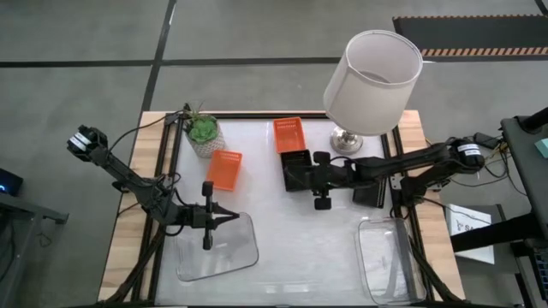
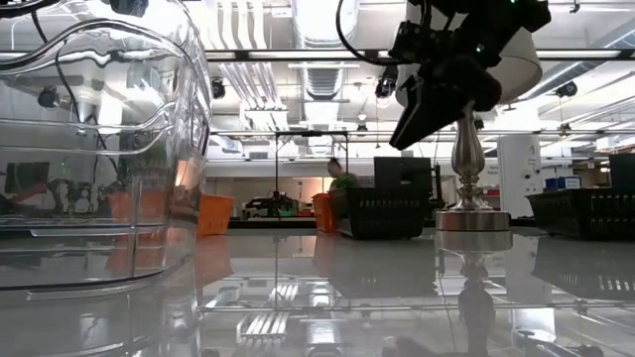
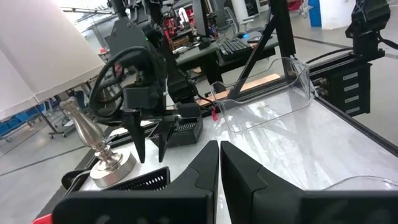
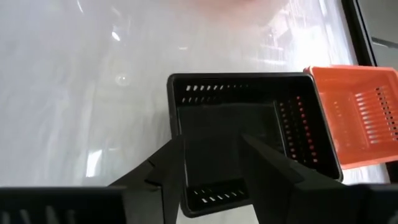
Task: Stack baskets by color
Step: Stack the right black bin on the stacked black bins
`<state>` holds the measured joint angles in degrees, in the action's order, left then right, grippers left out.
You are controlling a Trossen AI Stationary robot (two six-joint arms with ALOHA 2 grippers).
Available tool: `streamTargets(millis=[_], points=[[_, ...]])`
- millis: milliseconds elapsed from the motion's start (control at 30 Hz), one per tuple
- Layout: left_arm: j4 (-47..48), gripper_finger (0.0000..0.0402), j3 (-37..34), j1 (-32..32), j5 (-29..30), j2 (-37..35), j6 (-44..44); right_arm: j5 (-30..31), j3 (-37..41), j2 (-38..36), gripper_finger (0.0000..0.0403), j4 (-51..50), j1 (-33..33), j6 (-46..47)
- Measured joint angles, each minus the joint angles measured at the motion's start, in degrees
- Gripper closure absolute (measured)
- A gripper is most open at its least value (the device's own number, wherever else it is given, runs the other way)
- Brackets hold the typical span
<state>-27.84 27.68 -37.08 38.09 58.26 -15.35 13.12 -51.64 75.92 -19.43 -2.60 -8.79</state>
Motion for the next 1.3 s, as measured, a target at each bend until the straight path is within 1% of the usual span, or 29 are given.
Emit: streamTargets(millis=[233,300,400,500,600,733,933,1000,1067,1133,1200,1300], points=[[-0.02,0.0402,0.00,0.00,2.03,0.00,0.09,0.03,0.04,-1.15,0.0275,-0.06,-1.18,3.17],[-0.02,0.0402,0.00,0.00,3.26,0.00,0.18,-0.01,0.04,-1.22,0.0279,-0.03,-1.84,4.29],[0.02,0.0402,0.00,0.00,6.77,0.00,1.59,-0.01,0.07,-1.25,0.0286,-0.03,-2.79,6.24],[0.04,0.0402,0.00,0.00,10.46,0.00,3.02,0.40,0.07,-1.25,0.0293,-0.21,-3.18,9.82],[0.09,0.0402,0.00,0.23,10.97,0.00,3.02,0.44,0.03,-1.27,0.0299,-1.89,-3.14,15.23],[0.11,0.0402,0.00,0.54,11.02,-0.15,2.35,0.47,-2.16,-1.27,0.0303,-9.44,-2.77,23.21],[0.03,0.0402,0.03,0.74,11.47,-0.37,-1.54,0.12,-6.38,-1.31,0.0298,-20.97,-2.92,34.43],[0.01,0.0402,0.14,0.74,11.54,-0.61,-2.92,-1.19,-7.60,-1.31,0.0298,-26.17,-2.92,39.46],[0.00,0.0402,0.15,0.74,11.59,-1.18,-3.65,-4.27,-8.79,-1.31,0.0296,-32.75,-2.91,44.44],[0.21,0.0402,0.13,0.74,11.63,-1.92,-4.45,-5.92,-9.73,-1.31,0.0290,-39.21,-2.90,49.03],[0.21,0.0402,0.13,0.74,11.65,-2.38,-4.66,-6.20,-10.26,-1.31,0.0277,-45.01,-2.90,53.43],[0.40,0.0402,0.13,0.74,11.65,-2.85,-5.47,-9.14,-10.31,-1.31,0.0252,-50.82,-3.07,56.43]])
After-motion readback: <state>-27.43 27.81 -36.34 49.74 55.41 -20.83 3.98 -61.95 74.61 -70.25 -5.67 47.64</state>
